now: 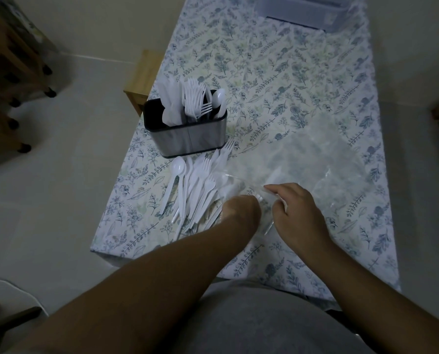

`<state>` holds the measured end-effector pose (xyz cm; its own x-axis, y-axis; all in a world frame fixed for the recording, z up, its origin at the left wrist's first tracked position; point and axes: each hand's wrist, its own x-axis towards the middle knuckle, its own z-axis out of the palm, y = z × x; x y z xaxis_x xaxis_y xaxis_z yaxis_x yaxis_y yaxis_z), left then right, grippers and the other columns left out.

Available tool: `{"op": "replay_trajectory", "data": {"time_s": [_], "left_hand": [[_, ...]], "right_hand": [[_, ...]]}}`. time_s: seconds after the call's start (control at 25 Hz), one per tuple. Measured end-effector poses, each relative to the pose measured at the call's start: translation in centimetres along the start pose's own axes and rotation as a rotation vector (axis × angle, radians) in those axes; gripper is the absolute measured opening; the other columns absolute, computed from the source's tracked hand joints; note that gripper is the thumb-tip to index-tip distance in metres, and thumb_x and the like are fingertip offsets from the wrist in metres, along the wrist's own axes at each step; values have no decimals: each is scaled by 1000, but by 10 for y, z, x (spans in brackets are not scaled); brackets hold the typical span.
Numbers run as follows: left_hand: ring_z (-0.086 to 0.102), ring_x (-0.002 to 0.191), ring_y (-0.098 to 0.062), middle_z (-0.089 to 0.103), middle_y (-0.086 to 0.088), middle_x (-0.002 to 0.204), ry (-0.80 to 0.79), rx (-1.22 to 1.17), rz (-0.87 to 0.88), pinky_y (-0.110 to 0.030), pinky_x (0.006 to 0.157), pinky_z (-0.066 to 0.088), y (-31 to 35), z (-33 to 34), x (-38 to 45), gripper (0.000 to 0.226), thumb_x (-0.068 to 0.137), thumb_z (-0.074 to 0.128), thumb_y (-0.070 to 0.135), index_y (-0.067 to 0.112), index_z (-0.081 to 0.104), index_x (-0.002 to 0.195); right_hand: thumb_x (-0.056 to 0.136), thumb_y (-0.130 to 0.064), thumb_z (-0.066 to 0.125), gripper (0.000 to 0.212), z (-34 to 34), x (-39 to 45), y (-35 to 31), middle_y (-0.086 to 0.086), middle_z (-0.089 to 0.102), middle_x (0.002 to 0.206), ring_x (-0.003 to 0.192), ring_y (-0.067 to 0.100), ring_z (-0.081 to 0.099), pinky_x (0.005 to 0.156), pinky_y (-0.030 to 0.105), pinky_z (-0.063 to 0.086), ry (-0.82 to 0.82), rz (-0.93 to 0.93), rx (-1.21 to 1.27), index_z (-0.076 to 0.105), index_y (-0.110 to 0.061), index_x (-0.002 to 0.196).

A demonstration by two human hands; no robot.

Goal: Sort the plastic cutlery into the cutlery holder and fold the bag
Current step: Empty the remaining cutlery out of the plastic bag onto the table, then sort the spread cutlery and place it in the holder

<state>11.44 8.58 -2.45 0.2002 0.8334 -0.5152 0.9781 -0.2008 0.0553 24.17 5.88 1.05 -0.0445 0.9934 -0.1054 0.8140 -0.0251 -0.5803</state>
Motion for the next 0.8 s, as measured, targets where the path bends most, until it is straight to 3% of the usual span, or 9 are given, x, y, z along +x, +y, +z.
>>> {"op": "replay_trajectory", "data": {"time_s": [0.12,0.32,0.52,0.68,0.8], "left_hand": [[69,103,-26,67,-10,117,2,-71,-2,-31,67,44,-7,-3,-10,23,101,49,15,7,59,120],[63,97,-30,63,-10,108,-65,-379,-31,-35,73,42,-43,5,-58,25,101,40,26,9,53,114],[52,74,-16,50,2,81,-204,-633,98,-34,68,41,-81,43,-108,21,106,33,35,20,40,93],[49,73,-18,56,-9,87,-177,-717,110,-43,73,46,-86,51,-120,25,105,32,37,17,43,96],[49,73,-17,56,-11,86,-88,-830,127,-43,73,45,-88,50,-127,27,105,31,39,18,44,95]], "right_hand": [[94,-8,50,43,3,4,7,-6,62,131,119,20,53,91,41,52,-51,-39,-51,65,-27,129],[95,-4,52,52,6,6,34,-1,54,148,132,27,45,104,46,46,-182,-53,-210,59,-28,140],[99,-13,51,56,8,14,47,-1,39,159,143,26,31,111,43,36,-292,-4,-289,46,-39,148],[98,-33,51,54,11,22,43,1,30,163,146,27,22,114,46,32,-354,62,-355,42,-36,151],[100,-35,47,46,11,25,47,4,35,161,145,29,25,117,45,29,-351,101,-288,51,-33,146]]}}
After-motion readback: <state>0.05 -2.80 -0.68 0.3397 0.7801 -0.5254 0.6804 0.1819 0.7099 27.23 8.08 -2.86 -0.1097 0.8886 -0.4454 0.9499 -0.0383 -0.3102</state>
